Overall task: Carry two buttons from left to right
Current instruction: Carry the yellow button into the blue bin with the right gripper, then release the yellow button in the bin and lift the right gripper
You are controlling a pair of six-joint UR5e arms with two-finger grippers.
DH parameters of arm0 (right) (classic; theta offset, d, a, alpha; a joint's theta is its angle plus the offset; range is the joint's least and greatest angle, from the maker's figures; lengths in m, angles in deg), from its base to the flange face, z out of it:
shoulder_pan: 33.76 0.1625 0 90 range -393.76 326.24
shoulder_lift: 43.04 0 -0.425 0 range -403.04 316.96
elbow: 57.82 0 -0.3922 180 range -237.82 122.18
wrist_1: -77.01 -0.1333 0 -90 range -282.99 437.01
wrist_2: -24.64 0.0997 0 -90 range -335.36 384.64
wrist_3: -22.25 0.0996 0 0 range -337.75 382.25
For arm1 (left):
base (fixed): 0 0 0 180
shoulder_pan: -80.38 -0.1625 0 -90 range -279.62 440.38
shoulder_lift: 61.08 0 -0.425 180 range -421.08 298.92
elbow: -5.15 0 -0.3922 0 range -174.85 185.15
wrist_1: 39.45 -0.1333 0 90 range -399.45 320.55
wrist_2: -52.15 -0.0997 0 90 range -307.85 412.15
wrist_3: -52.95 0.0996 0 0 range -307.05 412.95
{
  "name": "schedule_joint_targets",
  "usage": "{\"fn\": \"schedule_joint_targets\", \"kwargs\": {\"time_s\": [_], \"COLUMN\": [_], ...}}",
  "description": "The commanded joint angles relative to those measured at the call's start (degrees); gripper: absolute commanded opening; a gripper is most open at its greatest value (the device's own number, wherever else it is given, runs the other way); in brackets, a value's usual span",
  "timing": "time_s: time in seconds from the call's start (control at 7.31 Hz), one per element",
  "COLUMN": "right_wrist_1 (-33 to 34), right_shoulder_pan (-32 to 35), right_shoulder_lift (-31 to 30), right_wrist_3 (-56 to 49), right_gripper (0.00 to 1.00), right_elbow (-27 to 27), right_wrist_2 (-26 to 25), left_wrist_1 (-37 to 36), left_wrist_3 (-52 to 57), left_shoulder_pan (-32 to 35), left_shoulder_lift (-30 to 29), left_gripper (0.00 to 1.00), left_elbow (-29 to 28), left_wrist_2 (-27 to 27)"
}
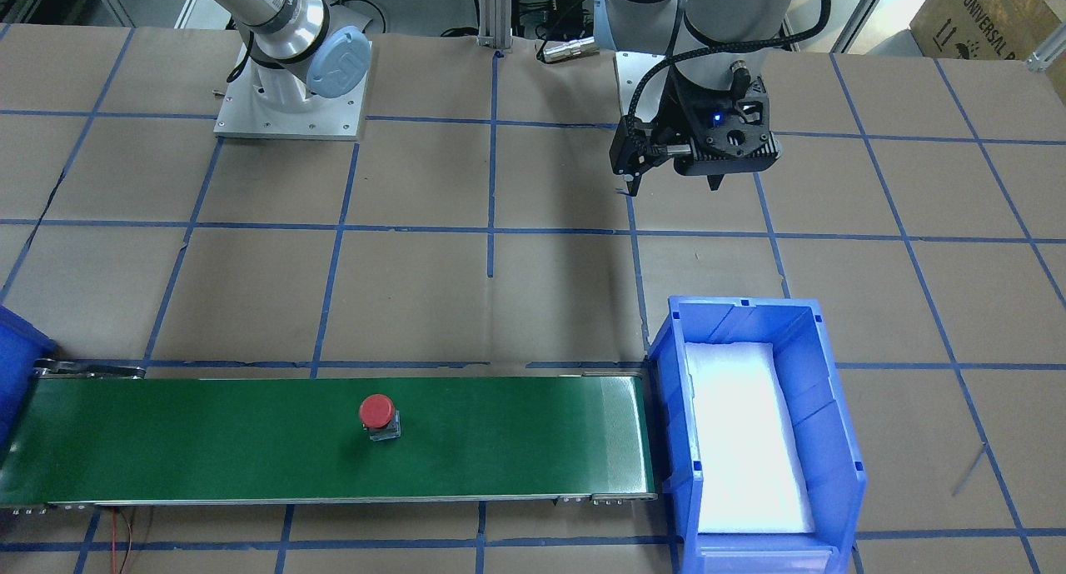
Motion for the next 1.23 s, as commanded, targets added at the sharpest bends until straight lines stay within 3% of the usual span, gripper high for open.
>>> {"fn": "schedule_joint_targets", "kwargs": {"time_s": [0.0,0.27,0.41,0.55,0.68,0.82,1.09], "right_wrist_1": [0.8,0.8,0.8,0.8,0.8,0.8,-2.3], "right_shoulder_pan": [-0.1,-0.1,-0.1,-0.1,-0.1,-0.1,-0.1], "right_shoulder_lift": [1.8,1.7,1.7,1.6,1.2,0.0,-8.1], "right_wrist_3": [2.3,2.3,2.1,2.4,2.4,2.6,1.8], "right_gripper": [0.27,0.3,0.54,0.84,0.94,0.97,1.0], "right_elbow": [0.5,0.9,1.1,1.1,0.9,0.9,1.7], "right_wrist_2": [2.1,2.0,1.9,1.5,1.4,1.4,-0.6], "left_wrist_1": [0.0,0.0,0.0,0.0,0.0,0.0,0.0], "left_wrist_3": [0.0,0.0,0.0,0.0,0.0,0.0,0.0], "left_shoulder_pan": [0.0,0.0,0.0,0.0,0.0,0.0,0.0], "left_shoulder_lift": [-0.1,-0.1,-0.1,-0.1,-0.1,0.0,0.0], "left_gripper": [1.0,1.0,1.0,1.0,1.0,1.0,1.0], "left_elbow": [0.1,0.1,0.1,0.1,0.1,0.1,0.1], "left_wrist_2": [0.0,0.0,0.0,0.0,0.0,0.0,0.0]}}
